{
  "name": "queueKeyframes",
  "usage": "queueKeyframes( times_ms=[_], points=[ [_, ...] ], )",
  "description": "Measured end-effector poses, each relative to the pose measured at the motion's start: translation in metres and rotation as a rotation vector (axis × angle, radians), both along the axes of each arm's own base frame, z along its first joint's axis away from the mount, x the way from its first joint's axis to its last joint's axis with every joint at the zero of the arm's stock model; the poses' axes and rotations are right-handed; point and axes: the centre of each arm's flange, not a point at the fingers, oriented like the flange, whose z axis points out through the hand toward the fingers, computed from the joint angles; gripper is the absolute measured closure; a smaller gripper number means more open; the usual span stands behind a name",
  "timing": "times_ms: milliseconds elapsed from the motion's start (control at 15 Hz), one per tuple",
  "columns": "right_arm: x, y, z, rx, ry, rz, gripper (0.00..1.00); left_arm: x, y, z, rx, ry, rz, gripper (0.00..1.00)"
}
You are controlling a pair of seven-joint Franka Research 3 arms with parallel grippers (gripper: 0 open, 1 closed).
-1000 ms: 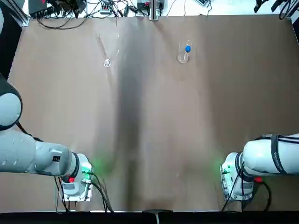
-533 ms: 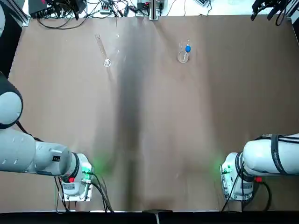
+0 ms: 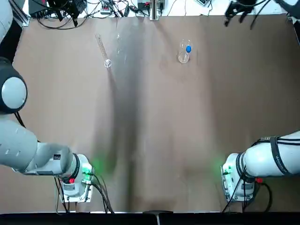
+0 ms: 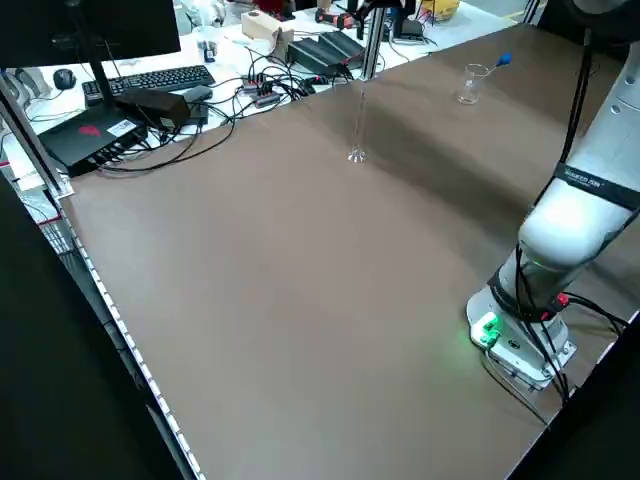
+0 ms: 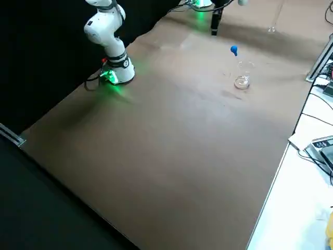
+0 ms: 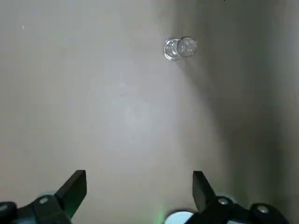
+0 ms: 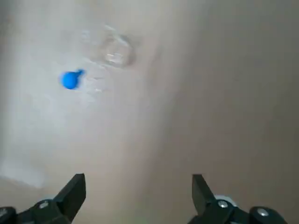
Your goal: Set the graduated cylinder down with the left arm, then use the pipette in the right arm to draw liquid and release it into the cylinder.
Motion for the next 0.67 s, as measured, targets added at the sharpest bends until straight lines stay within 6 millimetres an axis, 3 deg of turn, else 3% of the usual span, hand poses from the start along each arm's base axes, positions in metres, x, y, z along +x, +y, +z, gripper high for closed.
queueKeyframes(
  times_ms=[400,533,667],
  points=[
    [0.014,0.062,-0.020,0.072,-0.074,0.036,0.00,0.029,0.026,-0.039,-0.102,-0.002,-0.237,0.00],
    [0.015,0.090,-0.032,0.076,-0.081,-0.005,0.00,0.040,0.044,-0.056,-0.154,-0.003,-0.312,0.00],
    [0.019,0.102,-0.045,0.076,-0.076,-0.036,0.00,0.050,0.073,-0.076,-0.238,-0.022,-0.396,0.00]
  ],
)
